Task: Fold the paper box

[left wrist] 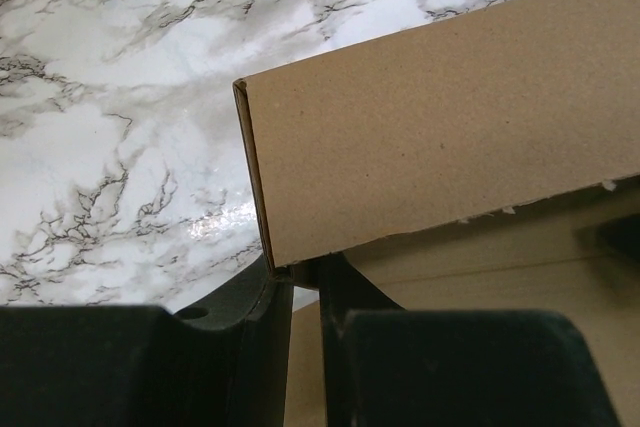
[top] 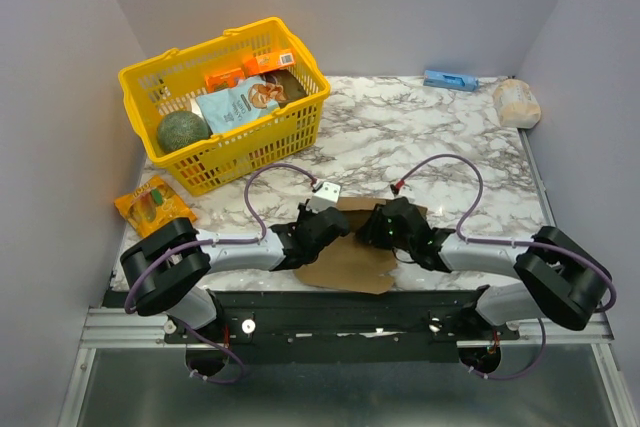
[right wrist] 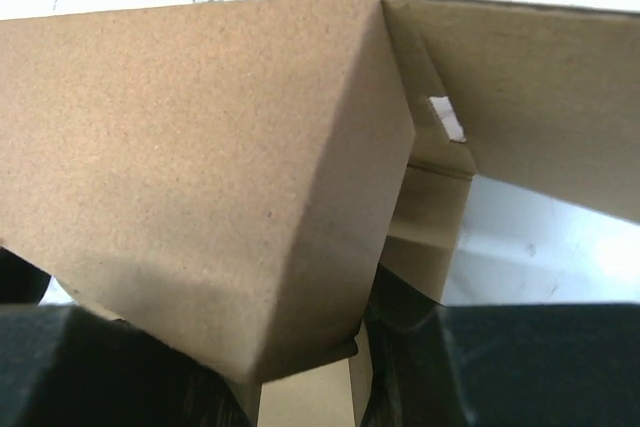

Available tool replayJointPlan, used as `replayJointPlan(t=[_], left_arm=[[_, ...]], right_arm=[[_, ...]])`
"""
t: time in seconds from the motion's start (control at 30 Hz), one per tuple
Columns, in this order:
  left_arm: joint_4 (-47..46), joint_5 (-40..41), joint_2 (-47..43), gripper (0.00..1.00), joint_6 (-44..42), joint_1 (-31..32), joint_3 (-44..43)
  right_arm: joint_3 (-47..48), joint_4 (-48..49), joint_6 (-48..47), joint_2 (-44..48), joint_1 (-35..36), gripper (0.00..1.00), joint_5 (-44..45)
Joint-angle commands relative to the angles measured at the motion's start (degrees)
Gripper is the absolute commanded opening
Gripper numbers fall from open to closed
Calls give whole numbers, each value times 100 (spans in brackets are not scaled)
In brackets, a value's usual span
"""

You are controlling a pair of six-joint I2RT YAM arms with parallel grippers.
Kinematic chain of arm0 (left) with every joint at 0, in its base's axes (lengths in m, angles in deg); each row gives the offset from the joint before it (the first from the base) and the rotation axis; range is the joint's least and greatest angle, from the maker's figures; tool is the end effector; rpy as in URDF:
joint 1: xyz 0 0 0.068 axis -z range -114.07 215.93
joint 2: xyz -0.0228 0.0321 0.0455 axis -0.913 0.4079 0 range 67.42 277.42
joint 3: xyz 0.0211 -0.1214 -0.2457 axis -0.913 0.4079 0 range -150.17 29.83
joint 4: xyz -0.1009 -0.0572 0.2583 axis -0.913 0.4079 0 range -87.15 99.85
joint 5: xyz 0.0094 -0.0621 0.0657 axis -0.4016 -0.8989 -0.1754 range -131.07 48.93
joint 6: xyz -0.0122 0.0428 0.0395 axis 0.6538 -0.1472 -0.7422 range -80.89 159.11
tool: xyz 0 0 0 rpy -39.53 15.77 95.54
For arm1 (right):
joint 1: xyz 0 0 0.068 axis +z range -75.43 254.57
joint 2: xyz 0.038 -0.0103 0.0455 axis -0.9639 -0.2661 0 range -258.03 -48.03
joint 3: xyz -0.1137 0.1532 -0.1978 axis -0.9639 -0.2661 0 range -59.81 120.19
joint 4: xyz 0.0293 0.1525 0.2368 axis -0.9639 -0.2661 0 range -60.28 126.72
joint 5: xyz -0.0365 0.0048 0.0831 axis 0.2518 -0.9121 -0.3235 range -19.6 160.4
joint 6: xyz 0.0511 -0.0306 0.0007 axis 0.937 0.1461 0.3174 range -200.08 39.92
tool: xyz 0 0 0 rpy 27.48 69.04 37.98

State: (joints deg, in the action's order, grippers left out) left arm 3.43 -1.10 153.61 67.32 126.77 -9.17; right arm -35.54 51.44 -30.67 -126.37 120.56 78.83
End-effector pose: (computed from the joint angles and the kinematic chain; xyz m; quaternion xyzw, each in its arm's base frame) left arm 0.1710 -0.2490 0.1437 0.1281 0.8759 -0.0102 0.4650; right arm 0.1871 0.1845 0.1178 0.0583 0.9001 0.2709 0.3362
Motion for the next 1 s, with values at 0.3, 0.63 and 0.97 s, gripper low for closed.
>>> replayJointPlan(t=[0.3,0.63,0.97], left_arm=[[364,-138,-67,22,-201,-432,-2],[276,-191,-489,22,-412,-582,305],[267,-156,-630,21,-360,-608,359]], right_arm=[[-239,-1750,-800,2462,436,66,-816],[1253,-3572,-1504,3581,-361,70,-58],[1422,-2325,-1909,1519,-3193,68,-1739]])
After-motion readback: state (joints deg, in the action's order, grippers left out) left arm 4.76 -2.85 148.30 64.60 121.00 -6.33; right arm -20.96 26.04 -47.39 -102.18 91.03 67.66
